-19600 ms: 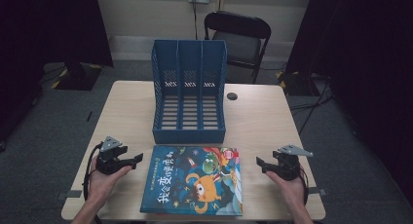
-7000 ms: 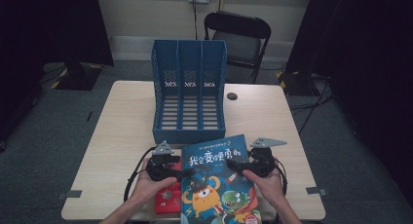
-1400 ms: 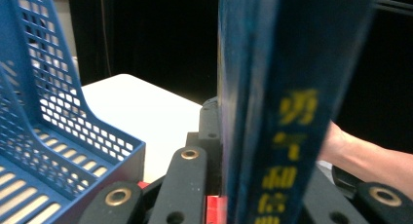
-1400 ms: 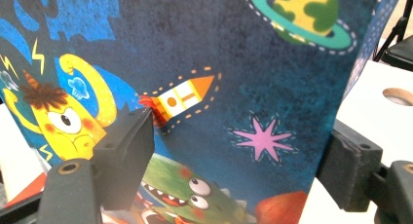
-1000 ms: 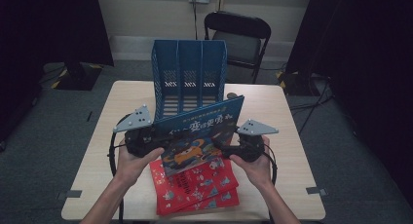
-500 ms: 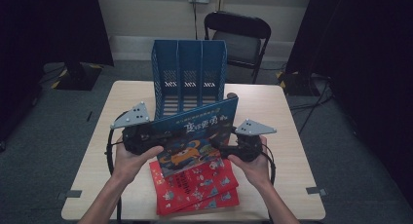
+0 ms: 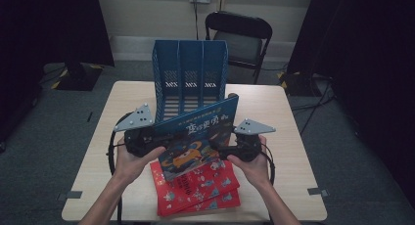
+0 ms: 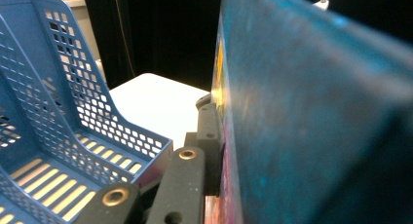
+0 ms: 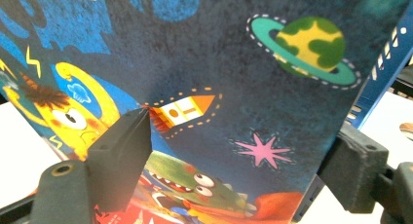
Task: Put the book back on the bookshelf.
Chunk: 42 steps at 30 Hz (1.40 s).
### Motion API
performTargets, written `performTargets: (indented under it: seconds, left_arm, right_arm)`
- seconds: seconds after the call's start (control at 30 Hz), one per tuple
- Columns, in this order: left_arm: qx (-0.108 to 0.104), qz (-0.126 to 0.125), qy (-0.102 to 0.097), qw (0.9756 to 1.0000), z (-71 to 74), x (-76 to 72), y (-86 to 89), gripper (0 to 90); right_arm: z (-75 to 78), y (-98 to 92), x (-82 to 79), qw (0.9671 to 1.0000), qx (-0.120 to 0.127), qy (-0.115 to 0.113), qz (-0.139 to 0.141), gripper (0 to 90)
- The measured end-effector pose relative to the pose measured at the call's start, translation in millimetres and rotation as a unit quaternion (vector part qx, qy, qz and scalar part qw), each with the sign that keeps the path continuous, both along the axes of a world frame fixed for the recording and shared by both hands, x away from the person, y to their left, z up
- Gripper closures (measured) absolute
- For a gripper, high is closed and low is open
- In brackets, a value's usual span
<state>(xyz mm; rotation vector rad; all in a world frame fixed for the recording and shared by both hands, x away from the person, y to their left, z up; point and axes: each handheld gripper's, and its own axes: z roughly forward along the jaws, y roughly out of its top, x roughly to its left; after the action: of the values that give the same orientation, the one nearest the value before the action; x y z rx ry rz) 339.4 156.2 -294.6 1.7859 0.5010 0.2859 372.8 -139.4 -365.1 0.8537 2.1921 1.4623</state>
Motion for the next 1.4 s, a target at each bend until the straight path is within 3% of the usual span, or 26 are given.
performTargets:
  seconds: [0.17,0.27,0.43,0.57,0.7,1.0,1.1,1.27,1.4]
  left_arm:
    - [-0.004,0.009,0.001,1.0000,-0.3,-0.3,-0.4,82.6]
    - [-0.005,0.019,0.006,0.9998,-0.5,0.9,0.8,82.9]
    - [-0.021,0.032,0.025,0.9989,-2.9,7.8,7.7,83.3]
    - [-0.029,0.047,0.047,0.9973,-4.0,12.9,12.2,83.4]
    - [-0.036,0.053,0.052,0.9966,-4.0,15.7,13.7,83.3]
    - [-0.027,0.049,0.044,0.9974,4.8,15.7,11.0,83.5]
    - [-0.026,0.058,0.046,0.9969,9.0,16.7,14.4,83.5]
    - [-0.019,0.076,0.028,0.9965,16.0,15.6,22.4,83.5]
    - [-0.015,0.080,0.029,0.9963,19.6,16.6,27.0,83.5]
  right_arm:
    - [-0.3,-1.2,3.6,0.9999,0.006,0.005,0.007,19.8]
    - [-1.2,-4.4,4.8,1.0000,0.007,0.007,0.001,24.5]
    - [-1.9,-14.0,2.8,0.9999,0.006,0.013,-0.003,26.2]
    - [-1.2,-22.3,2.8,0.9996,0.016,0.019,-0.010,26.3]
    - [-0.8,-29.3,4.0,0.9988,0.039,0.028,-0.012,26.5]
    - [-1.4,-33.0,4.9,0.9987,0.039,0.027,-0.020,26.5]
    - [-1.7,-33.5,5.1,0.9987,0.038,0.026,-0.020,26.6]
    - [-3.1,-33.2,5.7,0.9988,0.033,0.026,-0.025,26.7]
    - [-5.3,-32.5,8.0,0.9987,0.033,0.030,-0.026,26.8]
